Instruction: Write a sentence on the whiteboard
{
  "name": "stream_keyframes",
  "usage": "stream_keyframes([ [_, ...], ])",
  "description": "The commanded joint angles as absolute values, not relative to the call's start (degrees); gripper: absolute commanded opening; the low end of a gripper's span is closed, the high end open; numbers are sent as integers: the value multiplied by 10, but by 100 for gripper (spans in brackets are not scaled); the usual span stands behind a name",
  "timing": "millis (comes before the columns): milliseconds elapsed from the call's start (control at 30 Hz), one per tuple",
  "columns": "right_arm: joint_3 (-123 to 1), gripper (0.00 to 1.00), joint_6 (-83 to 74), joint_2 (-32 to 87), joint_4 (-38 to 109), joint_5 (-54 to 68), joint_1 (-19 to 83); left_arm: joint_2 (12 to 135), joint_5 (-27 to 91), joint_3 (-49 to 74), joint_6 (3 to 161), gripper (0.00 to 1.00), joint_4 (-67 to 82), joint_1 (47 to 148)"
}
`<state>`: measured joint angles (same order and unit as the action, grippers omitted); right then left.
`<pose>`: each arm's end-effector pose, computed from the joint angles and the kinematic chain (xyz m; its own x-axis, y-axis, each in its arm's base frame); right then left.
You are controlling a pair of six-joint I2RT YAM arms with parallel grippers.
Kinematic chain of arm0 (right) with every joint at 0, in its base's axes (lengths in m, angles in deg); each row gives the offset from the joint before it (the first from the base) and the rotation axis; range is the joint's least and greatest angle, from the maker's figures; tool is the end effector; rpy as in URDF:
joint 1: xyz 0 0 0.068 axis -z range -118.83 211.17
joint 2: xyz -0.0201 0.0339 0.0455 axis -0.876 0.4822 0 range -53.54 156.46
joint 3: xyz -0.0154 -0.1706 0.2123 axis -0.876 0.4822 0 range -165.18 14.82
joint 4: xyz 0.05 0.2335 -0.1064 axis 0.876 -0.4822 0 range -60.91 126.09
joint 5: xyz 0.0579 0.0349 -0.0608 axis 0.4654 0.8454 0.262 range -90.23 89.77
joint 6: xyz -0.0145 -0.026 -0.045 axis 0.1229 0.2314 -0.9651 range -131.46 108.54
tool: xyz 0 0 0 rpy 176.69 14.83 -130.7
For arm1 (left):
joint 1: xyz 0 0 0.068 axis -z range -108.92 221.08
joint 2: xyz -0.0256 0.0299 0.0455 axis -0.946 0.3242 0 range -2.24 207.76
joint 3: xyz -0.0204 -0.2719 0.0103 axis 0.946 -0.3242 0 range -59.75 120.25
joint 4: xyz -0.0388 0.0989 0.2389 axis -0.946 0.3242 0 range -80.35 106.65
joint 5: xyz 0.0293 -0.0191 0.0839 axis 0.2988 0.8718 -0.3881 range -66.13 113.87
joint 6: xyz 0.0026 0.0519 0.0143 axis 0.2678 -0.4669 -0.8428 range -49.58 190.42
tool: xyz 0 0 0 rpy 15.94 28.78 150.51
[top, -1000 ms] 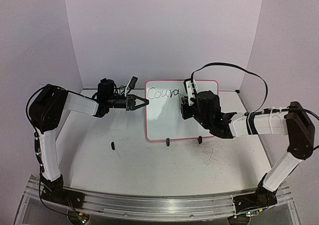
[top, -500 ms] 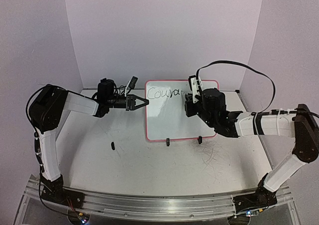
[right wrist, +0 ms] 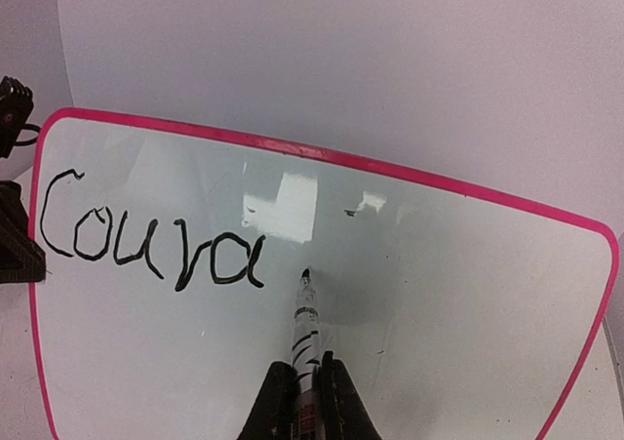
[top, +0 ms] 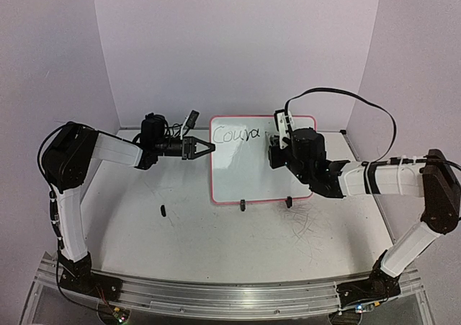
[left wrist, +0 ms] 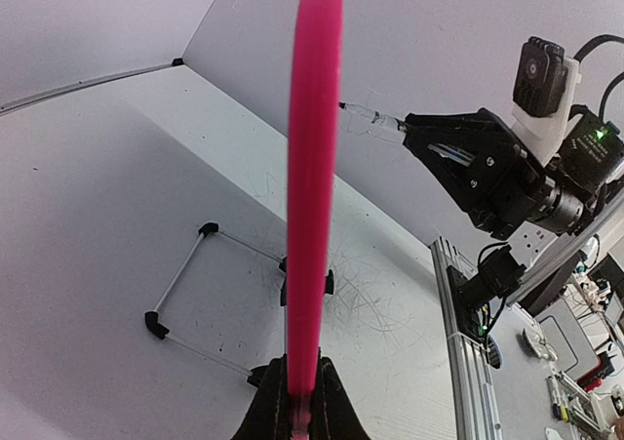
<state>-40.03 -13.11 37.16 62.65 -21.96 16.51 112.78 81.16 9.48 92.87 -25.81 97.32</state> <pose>0.2671 0.2456 0.2653 -0.1036 -0.1398 -0.9848 -0.3961 0.9140 -0.0880 0.3789 -0.2202 0.2023 -0.5233 0.0278 -0.8517 0.8457 0.1400 -0.5150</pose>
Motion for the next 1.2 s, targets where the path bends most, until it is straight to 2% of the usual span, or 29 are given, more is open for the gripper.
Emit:
stream_keyframes([
  [0, -420, 0, -126, 385, 653, -234, 170, 1095, 837, 101, 927, 0, -260, 982],
  [633, -447, 0, -145, 409, 655, -215, 170, 1093, 837, 102, 927, 0, -260, 982],
  [1167, -394, 0, -119, 378, 635, -194, 170, 1095, 839, 103, 927, 0, -260, 982],
])
